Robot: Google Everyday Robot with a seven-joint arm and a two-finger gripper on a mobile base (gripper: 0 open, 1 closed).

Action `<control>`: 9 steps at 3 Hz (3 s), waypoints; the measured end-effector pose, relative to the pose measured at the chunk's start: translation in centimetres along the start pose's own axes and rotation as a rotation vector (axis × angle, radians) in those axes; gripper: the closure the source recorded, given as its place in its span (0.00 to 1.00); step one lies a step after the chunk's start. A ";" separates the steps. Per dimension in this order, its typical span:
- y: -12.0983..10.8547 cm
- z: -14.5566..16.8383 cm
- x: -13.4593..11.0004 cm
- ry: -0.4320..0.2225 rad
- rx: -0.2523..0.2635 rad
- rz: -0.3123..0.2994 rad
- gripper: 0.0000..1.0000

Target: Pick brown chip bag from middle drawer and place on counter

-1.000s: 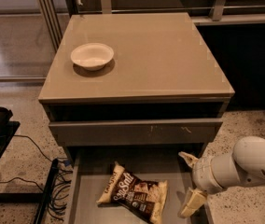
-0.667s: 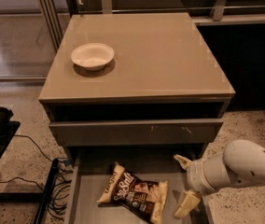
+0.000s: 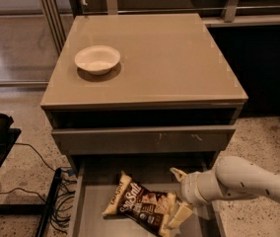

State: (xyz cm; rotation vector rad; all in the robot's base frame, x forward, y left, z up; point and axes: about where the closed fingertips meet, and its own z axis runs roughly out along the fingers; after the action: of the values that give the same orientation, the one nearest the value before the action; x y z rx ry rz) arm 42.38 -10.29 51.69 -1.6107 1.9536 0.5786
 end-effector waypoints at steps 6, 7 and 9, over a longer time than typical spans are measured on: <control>-0.6 13.1 5.5 -0.046 0.000 0.104 0.00; -0.6 13.2 5.5 -0.048 -0.002 0.106 0.18; -0.6 13.2 5.5 -0.048 -0.002 0.105 0.64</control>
Offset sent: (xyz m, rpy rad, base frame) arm -0.0148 0.0412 -0.0924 0.0357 0.0317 0.0226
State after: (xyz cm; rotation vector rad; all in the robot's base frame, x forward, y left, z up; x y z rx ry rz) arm 43.95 -6.24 38.07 -1.4881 2.0123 0.6545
